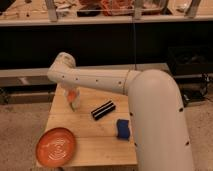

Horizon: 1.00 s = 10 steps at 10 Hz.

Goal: Place the pepper in the ceramic cup

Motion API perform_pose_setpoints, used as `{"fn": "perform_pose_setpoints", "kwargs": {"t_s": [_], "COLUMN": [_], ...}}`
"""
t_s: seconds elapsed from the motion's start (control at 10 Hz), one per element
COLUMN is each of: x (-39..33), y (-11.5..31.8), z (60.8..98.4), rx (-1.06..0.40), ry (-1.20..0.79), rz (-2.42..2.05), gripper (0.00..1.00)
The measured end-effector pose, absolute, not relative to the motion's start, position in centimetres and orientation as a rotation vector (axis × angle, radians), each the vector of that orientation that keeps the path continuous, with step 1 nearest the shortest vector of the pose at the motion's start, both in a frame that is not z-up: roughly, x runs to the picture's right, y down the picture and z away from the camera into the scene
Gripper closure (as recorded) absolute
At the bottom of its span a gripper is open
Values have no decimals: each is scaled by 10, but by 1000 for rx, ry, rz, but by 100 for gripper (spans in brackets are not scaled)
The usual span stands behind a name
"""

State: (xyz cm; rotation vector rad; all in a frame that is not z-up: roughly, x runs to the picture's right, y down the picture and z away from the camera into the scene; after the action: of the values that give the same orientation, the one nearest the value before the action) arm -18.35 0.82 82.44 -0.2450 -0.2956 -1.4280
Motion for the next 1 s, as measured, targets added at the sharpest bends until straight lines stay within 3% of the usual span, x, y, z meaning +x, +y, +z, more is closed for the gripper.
{"fn": "perform_pose_setpoints", "kwargs": {"t_s": [0.2,0.4,0.6,0.8,1.0], "x": [-186,-189,-193,-195,-196], "y": [9,10,12,13,14], "z": [826,828,829,831,832], "rx": [-233,-225,-216,-210,-206], "ry": [-294,-292,-291,-288,-287], "rz": [-1435,-1444,-1454,-1463,-1470], "gripper": [98,80,74,62,63]}}
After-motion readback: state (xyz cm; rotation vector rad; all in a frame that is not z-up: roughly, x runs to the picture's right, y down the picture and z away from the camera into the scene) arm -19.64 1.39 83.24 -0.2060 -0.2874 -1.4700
